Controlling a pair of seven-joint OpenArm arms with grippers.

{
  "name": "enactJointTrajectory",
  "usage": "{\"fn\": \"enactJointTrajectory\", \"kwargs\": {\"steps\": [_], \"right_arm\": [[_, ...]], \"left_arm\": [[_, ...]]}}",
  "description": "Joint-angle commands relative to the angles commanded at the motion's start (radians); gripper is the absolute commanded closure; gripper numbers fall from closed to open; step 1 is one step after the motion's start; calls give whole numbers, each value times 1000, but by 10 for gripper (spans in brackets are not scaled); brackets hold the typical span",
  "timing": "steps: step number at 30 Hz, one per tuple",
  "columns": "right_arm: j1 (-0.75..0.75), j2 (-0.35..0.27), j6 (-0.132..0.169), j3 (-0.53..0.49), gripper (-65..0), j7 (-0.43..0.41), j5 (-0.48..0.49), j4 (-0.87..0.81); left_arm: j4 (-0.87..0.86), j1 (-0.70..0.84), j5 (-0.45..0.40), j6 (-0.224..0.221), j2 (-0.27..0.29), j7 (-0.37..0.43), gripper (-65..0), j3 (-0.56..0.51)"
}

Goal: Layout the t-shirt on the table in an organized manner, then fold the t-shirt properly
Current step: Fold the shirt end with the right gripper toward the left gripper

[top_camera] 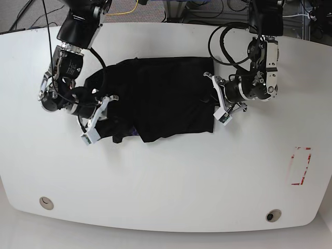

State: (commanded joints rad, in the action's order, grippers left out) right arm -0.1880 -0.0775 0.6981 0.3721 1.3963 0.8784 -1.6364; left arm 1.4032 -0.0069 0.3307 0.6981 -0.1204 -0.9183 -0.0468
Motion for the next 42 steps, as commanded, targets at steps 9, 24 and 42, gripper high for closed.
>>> {"fn": "enactJointTrajectory", "kwargs": {"steps": [9,24,42], "right_arm": [[-37,68,0,-71,-5,0,-2,-17],[-41,52,0,-252,-89,-54,-2,-17],[-51,57,-140,-460,-412,-145,-2,-31]], "left_arm": [[-23,-12,-2,0,-2,2,-82,-32],[-41,-29,-2,0,0,2,-82,-32],[-43,-44,-2,0,2,5,-82,-68]]}}
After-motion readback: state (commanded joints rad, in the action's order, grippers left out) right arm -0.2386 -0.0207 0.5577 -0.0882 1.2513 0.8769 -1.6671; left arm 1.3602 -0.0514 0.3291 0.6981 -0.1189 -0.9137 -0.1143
